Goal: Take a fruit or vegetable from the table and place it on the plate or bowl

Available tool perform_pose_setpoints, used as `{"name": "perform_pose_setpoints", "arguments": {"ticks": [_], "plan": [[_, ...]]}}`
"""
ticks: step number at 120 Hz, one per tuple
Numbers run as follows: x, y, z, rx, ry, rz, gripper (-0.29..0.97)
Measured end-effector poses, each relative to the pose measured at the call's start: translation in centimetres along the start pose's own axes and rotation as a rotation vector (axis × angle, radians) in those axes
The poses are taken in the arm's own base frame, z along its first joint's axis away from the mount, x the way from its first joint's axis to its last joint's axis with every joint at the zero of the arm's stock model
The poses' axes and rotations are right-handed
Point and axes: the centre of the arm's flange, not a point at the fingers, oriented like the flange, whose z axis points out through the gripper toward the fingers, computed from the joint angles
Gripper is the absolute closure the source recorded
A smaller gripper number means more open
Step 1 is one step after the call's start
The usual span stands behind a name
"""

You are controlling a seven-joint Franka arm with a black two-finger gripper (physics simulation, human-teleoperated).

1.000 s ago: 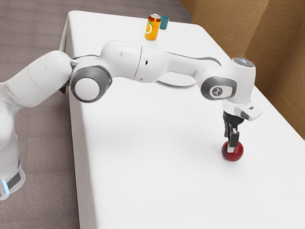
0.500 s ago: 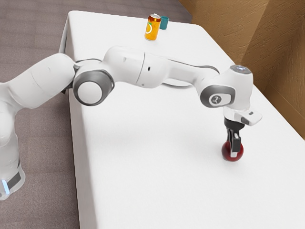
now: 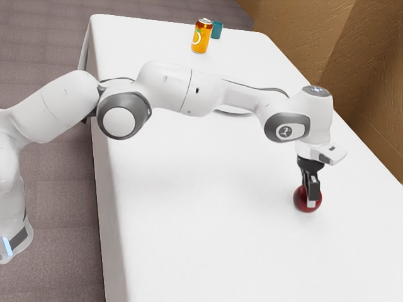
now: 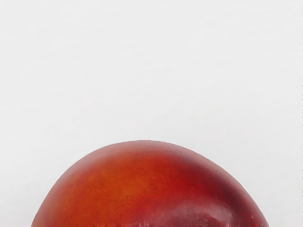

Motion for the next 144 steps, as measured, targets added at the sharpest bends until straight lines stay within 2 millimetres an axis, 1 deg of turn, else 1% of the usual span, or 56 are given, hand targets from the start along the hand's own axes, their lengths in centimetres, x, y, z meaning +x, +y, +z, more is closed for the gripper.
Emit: {"name": "perform_pose_setpoints", "arguments": {"ticks": [24,39,50,66,74,77,81,91,102,118,130,144], "plan": [[0.1,0.2,0.3,-0.006,0.009,-0.001,0.01],[-0.1,0.0,1.2,-0.013,0.001,-0.007,0.05],[-0.2,-0.1,1.4,-0.018,-0.002,-0.011,0.09],[-0.2,-0.1,1.3,-0.017,-0.001,-0.014,0.20],[-0.1,-0.1,0.9,-0.011,0.002,-0.013,0.33],[-0.1,-0.1,0.6,-0.007,0.005,-0.013,0.39],[0.0,0.0,0.2,-0.001,0.008,-0.012,0.44],[0.1,-0.1,-0.9,0.015,0.014,-0.014,0.52],[0.2,-0.3,-2.7,0.036,0.020,-0.017,0.56],[0.0,-1.6,-6.4,0.087,0.022,-0.038,0.57],[-0.4,-3.0,-8.6,0.119,0.014,-0.060,0.57],[-1.6,-6.4,-12.2,0.166,0.007,-0.115,0.58]]}}
